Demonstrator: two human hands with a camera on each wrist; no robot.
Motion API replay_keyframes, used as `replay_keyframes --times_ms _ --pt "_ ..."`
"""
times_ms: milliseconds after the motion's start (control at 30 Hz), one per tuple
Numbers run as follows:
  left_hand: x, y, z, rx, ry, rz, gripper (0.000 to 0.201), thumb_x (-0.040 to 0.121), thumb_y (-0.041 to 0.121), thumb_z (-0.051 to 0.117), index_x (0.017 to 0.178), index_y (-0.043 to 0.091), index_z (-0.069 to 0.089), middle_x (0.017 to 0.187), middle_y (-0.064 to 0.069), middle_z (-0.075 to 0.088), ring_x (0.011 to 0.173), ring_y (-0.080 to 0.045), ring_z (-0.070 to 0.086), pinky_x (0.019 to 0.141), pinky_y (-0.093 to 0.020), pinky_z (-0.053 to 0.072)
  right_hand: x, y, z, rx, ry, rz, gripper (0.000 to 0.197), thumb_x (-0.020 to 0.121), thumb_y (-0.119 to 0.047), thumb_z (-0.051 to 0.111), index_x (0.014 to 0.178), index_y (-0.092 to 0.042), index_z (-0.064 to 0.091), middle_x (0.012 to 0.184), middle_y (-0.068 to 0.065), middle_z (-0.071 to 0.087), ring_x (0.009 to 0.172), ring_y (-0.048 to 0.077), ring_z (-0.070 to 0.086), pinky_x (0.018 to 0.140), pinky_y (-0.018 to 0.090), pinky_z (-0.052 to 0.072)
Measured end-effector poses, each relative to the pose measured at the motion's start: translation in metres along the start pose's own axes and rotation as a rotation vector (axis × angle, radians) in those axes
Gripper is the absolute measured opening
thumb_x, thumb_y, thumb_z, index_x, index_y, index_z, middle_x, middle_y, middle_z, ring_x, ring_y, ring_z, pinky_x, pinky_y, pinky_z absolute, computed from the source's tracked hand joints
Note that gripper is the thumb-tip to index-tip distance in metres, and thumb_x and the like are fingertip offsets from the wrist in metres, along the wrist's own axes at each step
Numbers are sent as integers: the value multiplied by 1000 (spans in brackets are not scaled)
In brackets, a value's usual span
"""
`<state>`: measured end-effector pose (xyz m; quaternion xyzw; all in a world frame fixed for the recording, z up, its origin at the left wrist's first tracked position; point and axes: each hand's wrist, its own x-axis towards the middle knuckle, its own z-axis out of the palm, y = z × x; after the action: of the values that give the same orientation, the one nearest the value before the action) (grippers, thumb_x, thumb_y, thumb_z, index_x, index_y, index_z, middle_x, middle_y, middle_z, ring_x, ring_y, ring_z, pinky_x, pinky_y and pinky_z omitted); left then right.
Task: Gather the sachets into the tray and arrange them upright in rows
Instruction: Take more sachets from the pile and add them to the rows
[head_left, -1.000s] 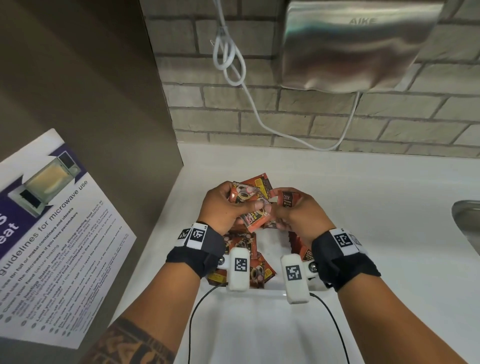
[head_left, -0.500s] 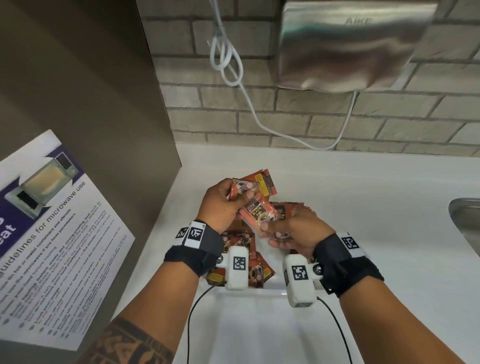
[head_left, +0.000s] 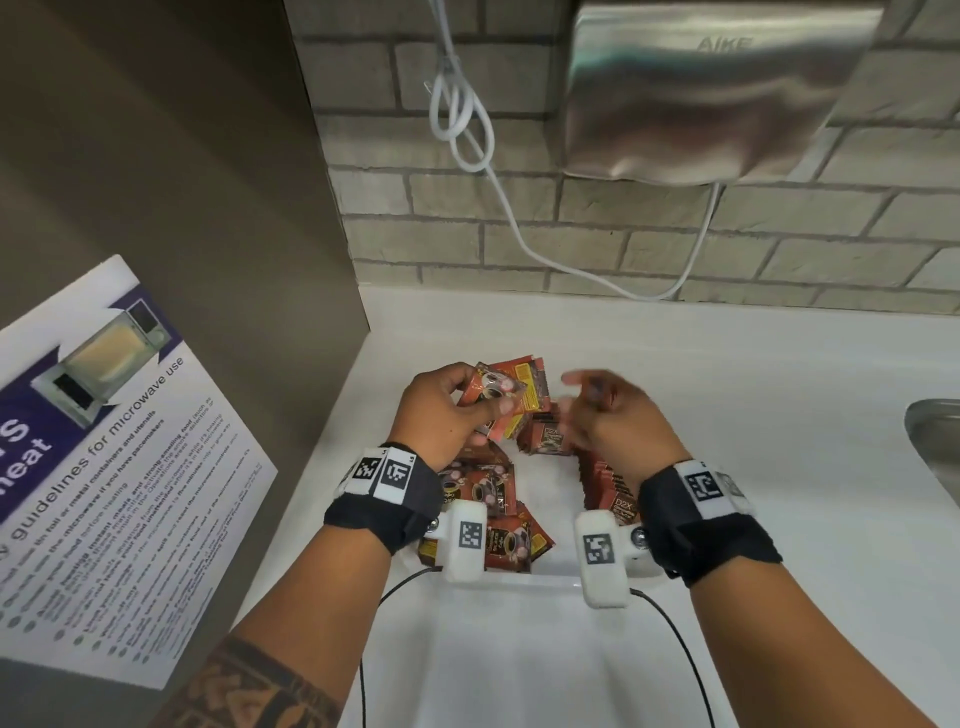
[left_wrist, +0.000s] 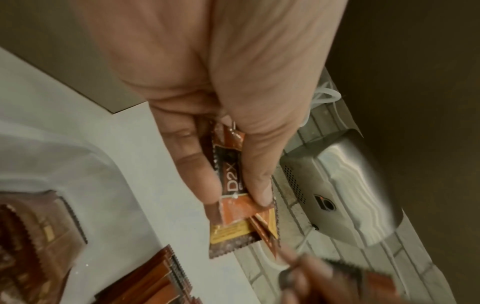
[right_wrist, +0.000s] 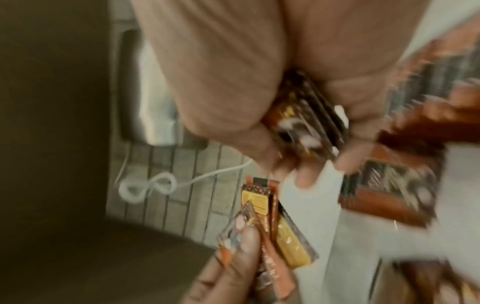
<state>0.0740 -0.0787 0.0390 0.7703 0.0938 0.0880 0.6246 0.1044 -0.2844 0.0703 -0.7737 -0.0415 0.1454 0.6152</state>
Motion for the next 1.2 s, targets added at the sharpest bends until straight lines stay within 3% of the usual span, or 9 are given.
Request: replay_keyframes --times_ms 67,267,467,600,700,800,1000,1100,1200 --pt "-4 2 5 21 -38 0 16 77 24 87 83 20 72 87 2 75 67 -25 74 62 -41 63 4 -7 4 -221 161 -234 34 84 -19 78 111 -28 61 84 -2 67 72 7 64 65 14 50" --pt "-9 9 17 90 -107 28 24 73 24 90 88 21 72 93 0 71 69 -26 74 60 -40 63 10 -21 16 -415 -25 -399 41 79 -10 79 114 -29 65 87 -9 68 70 -2 60 69 13 47" --pt "-10 12 5 -28 -37 -5 27 71 16 91 90 20 72 108 -5 71 76 -29 75 58 -28 58 12 -18 1 -203 36 -268 34 80 -5 74 106 -26 68 80 -5 71 75 8 68 72 24 56" --pt "-3 12 -3 -33 43 32 29 67 20 93 88 27 75 110 1 70 75 -21 70 68 -36 60 13 -10 -3 -190 -120 -74 38 76 -5 77 108 -22 65 90 6 74 89 28 72 85 46 58" --pt "-2 16 2 21 9 54 37 58 25 96 88 32 74 104 11 70 79 -21 71 78 -41 60 12 -6 0 -233 -316 67 37 76 -14 81 110 -19 64 99 8 74 93 25 71 86 43 57" --pt "-3 20 13 10 -32 67 39 61 9 95 90 22 73 99 8 70 60 -15 66 68 -31 60 11 -2 6 -195 -405 132 35 78 -28 82 111 -25 69 102 0 76 98 19 71 84 36 58" --pt "0 16 10 -39 -2 75 23 79 7 84 96 15 72 106 -7 71 71 -24 74 62 -31 59 3 -4 -1 97 -389 212 26 89 2 63 114 -6 67 105 15 75 103 32 71 87 43 58" --pt "1 15 7 -59 11 68 19 83 6 80 97 15 71 103 -8 71 69 -25 75 62 -28 56 3 -5 -7 149 -363 195 28 94 0 53 119 -7 63 106 17 74 102 29 72 94 47 55" --pt "2 15 3 -27 7 72 18 83 8 80 93 21 72 103 -7 70 61 -21 70 54 -25 51 10 -7 -10 169 -172 138 28 95 -5 58 122 -12 60 98 13 75 88 23 73 86 43 56"
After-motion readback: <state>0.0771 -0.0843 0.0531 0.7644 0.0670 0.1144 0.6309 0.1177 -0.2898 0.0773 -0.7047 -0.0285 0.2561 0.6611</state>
